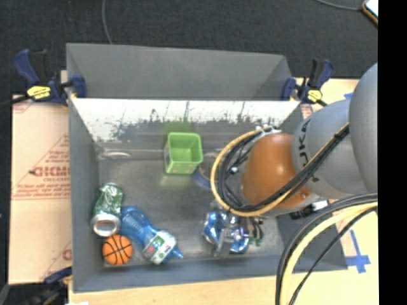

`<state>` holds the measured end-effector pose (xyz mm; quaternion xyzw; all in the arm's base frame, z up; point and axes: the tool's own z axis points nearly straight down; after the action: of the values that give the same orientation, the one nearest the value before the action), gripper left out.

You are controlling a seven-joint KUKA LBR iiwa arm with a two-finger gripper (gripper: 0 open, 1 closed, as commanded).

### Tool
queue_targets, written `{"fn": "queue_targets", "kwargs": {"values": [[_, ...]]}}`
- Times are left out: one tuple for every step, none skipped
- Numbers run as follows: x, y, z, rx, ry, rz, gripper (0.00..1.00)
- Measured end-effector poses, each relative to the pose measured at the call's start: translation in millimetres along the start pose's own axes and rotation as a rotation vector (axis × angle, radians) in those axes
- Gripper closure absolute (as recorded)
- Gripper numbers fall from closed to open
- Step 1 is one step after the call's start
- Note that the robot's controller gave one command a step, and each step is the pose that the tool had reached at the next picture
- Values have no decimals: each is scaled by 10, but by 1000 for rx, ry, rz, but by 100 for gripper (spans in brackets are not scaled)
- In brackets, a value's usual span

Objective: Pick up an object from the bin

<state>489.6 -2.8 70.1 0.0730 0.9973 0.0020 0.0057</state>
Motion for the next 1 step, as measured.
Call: {"fn": "queue_targets", "kwargs": {"values": [[51, 71, -3, 0, 4, 21, 0]]}}
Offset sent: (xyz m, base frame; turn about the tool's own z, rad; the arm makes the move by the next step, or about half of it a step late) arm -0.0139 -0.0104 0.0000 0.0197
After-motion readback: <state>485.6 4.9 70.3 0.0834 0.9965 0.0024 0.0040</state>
